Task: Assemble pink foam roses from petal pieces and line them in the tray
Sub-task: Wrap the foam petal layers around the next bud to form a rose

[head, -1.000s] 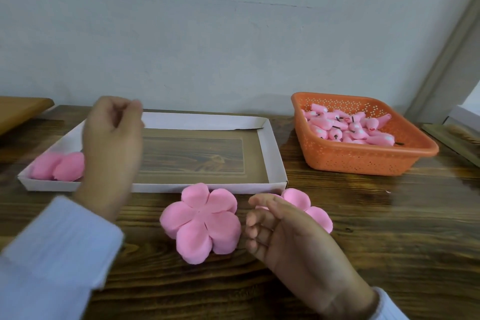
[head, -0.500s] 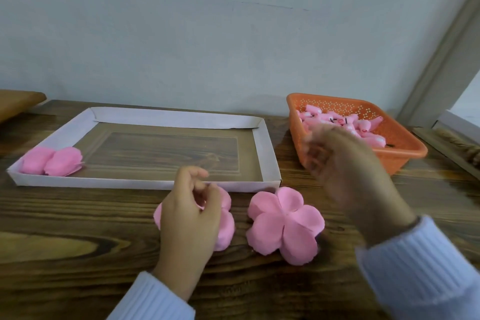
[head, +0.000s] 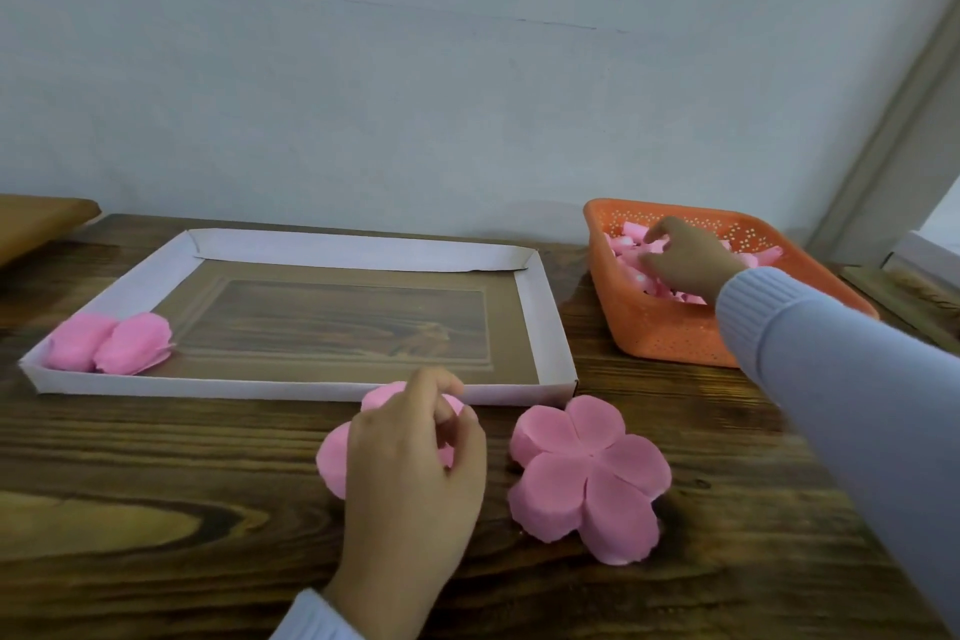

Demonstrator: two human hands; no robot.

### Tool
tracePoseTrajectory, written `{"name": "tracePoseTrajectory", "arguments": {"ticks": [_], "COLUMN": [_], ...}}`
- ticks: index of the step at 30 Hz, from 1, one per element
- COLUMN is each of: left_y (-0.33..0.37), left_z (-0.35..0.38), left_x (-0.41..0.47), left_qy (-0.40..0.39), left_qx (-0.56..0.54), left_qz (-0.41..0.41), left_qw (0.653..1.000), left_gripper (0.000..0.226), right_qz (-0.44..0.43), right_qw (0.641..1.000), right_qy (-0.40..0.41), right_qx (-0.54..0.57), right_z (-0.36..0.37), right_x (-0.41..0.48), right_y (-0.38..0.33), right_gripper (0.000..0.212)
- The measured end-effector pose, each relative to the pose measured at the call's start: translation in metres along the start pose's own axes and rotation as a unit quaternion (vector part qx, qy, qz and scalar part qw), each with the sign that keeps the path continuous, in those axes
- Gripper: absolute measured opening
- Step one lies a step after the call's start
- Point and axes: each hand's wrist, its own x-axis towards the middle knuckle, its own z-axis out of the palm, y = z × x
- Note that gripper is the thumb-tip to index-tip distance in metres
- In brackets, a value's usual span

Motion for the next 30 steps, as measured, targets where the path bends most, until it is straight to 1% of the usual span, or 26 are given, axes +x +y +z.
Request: {"name": "tracePoseTrajectory", "arguments": {"ticks": [3,6,8,9,11,12,14,16,18,19,20,21,23,24,25,27,30], "left_y": [-0.002,-0.002,-0.003,-0.003,-0.003,-0.004,-0.004,-0.005,-0.006,-0.006,-0.006,-0.005,-0.004,-0.004,-0.003,-0.001,-0.001], "left_z": [0.001,0.001,0.001,0.002,0.002,0.003,0.004,0.005,0.005,0.005,0.004,0.004,0.006,0.009,0.012,0.016,0.019], "left_x": [0.0,-0.001,-0.001,-0.001,-0.001,-0.001,-0.001,-0.002,-0.002,-0.002,-0.002,-0.002,-0.004,-0.006,-0.008,-0.011,-0.012], "left_qy": [-0.012,-0.021,-0.022,-0.021,-0.014,-0.009,-0.001,0.005,0.012,0.012,0.002,-0.02,-0.094,-0.135,-0.177,-0.241,-0.262], "left_qx": [-0.005,-0.014,-0.016,-0.014,-0.004,0.0,-0.001,-0.018,-0.056,-0.078,-0.095,-0.099,-0.062,-0.024,0.02,0.083,0.108], "left_qz": [0.007,0.022,0.029,0.03,0.033,0.035,0.038,0.04,0.045,0.054,0.069,0.094,0.164,0.201,0.227,0.243,0.233], "left_qw": [1.0,0.999,0.999,0.999,0.999,0.999,0.999,0.999,0.997,0.995,0.993,0.99,0.98,0.97,0.957,0.936,0.93], "left_gripper": [0.021,0.012,0.01,0.01,0.016,0.02,0.026,0.026,0.021,0.018,0.015,0.012,0.012,0.015,0.018,0.019,0.023], "right_qz": [0.007,0.016,0.025,0.028,0.031,0.028,0.004,-0.016,-0.016,-0.014,-0.014,-0.007,0.035,0.061,0.085,0.123,0.153], "right_qw": [1.0,0.998,0.996,0.995,0.994,0.994,0.987,0.966,0.936,0.913,0.881,0.838,0.737,0.7,0.675,0.648,0.629], "right_qy": [-0.011,-0.037,-0.042,-0.027,0.045,0.086,0.146,0.165,0.127,0.089,0.049,0.01,-0.054,-0.07,-0.079,-0.093,-0.121], "right_qx": [0.007,-0.049,-0.08,-0.091,-0.094,-0.066,0.062,0.197,0.328,0.398,0.47,0.545,0.673,0.708,0.728,0.746,0.752], "right_z": [0.001,0.001,0.001,0.0,-0.002,-0.003,-0.008,-0.013,-0.015,-0.014,-0.012,-0.009,-0.002,0.003,0.008,0.019,0.035], "right_x": [0.004,0.004,0.005,0.006,0.007,0.004,-0.006,-0.026,-0.054,-0.069,-0.083,-0.097,-0.123,-0.135,-0.146,-0.164,-0.18], "right_y": [-0.006,-0.014,-0.015,-0.014,-0.011,-0.01,-0.016,-0.031,-0.048,-0.056,-0.061,-0.065,-0.065,-0.062,-0.058,-0.046,-0.029], "right_gripper": [0.021,0.005,0.008,0.014,0.021,0.022,0.021,0.026,0.03,0.027,0.023,0.017,0.01,0.012,0.013,0.014,0.015]}}
